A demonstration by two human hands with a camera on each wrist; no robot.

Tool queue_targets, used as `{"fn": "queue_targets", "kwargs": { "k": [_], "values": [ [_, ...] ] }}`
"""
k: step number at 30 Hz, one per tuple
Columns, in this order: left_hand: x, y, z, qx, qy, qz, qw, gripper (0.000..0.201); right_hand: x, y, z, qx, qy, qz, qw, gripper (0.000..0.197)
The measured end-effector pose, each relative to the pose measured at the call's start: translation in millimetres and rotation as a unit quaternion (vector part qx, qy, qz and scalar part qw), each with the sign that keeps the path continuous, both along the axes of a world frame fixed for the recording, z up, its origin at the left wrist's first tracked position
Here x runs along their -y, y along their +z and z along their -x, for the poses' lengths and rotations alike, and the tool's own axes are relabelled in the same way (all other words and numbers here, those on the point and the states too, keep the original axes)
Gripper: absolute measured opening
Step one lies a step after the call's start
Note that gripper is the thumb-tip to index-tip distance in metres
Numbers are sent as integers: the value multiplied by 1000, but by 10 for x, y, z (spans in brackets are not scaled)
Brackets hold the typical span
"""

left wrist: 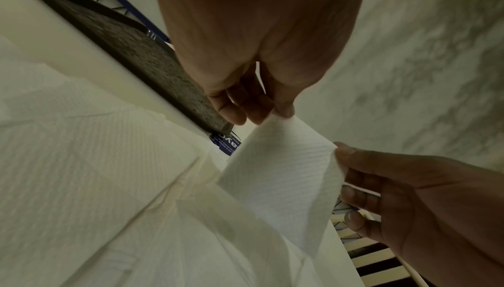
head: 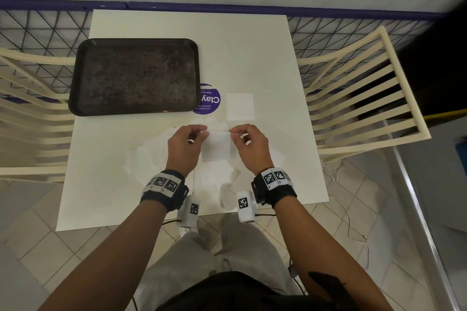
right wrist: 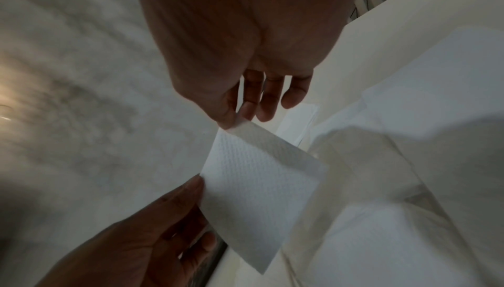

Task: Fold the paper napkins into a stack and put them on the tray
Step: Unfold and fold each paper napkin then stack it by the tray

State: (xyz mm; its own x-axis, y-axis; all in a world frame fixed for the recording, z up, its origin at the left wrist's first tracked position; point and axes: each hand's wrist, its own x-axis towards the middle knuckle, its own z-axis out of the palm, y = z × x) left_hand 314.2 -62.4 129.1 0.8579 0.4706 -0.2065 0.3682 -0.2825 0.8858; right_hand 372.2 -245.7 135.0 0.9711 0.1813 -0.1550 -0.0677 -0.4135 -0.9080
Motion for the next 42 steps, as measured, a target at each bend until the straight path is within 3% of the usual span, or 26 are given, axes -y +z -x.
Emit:
{"fn": "queue_targets", "kwargs": {
  "k": [5, 11, 15, 21, 26, 33, 39, 42],
  "values": [
    [13, 11, -3, 12, -3, -42, 999, 5, -2, -36, -8, 25, 26, 30, 999, 16],
    [4, -6, 13, 47, -70, -94, 992, 5, -83, -40, -23, 110, 82, 173, 975, 32],
    [26, 23, 32, 56, -85, -79, 992, 8, -185, 39, -52, 152, 117, 204, 960, 20],
    [10, 5, 58, 49, -75, -35, 995, 12, -268, 78, -66, 95, 142, 170, 971, 18],
    [-2, -1, 58, 37, -76, -69, 994, 16, -301, 95, -52, 62, 123, 132, 982, 13],
    [-45, -37, 73, 47, -23, -70, 996, 17, -104, 59, -116, -33, 44, 30, 998, 8],
    [34, -56, 20, 32, -4, -68, 997, 19, -131, 51, -80, -50, -1, 4, 999, 7],
    [48, -84, -31, 27, 12, -66, 997, 20, -134, 52, -33, -123, 0, 3, 992, 24]
  ]
}}
